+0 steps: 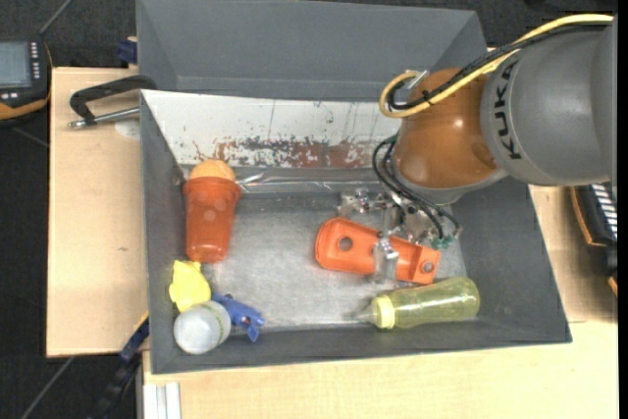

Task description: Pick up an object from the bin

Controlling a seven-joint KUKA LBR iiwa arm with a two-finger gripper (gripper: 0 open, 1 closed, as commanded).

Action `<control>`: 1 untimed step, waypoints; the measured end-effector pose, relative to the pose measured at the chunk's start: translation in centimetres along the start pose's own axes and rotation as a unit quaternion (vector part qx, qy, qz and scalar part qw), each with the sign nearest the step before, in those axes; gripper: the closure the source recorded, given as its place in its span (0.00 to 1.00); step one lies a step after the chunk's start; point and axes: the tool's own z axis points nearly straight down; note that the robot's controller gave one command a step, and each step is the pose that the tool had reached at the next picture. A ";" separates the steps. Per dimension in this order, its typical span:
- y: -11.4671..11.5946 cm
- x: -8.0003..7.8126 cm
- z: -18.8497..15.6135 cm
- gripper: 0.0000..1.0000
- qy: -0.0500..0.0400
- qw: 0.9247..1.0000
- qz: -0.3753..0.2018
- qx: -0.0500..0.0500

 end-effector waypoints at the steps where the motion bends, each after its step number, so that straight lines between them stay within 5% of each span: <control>1: 1.9 -2.2 0.6 1.00 -0.004 0.990 -0.144 0.001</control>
Offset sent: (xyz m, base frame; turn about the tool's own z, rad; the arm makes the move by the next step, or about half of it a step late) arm 0.0000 0.0000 0.0000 0.0000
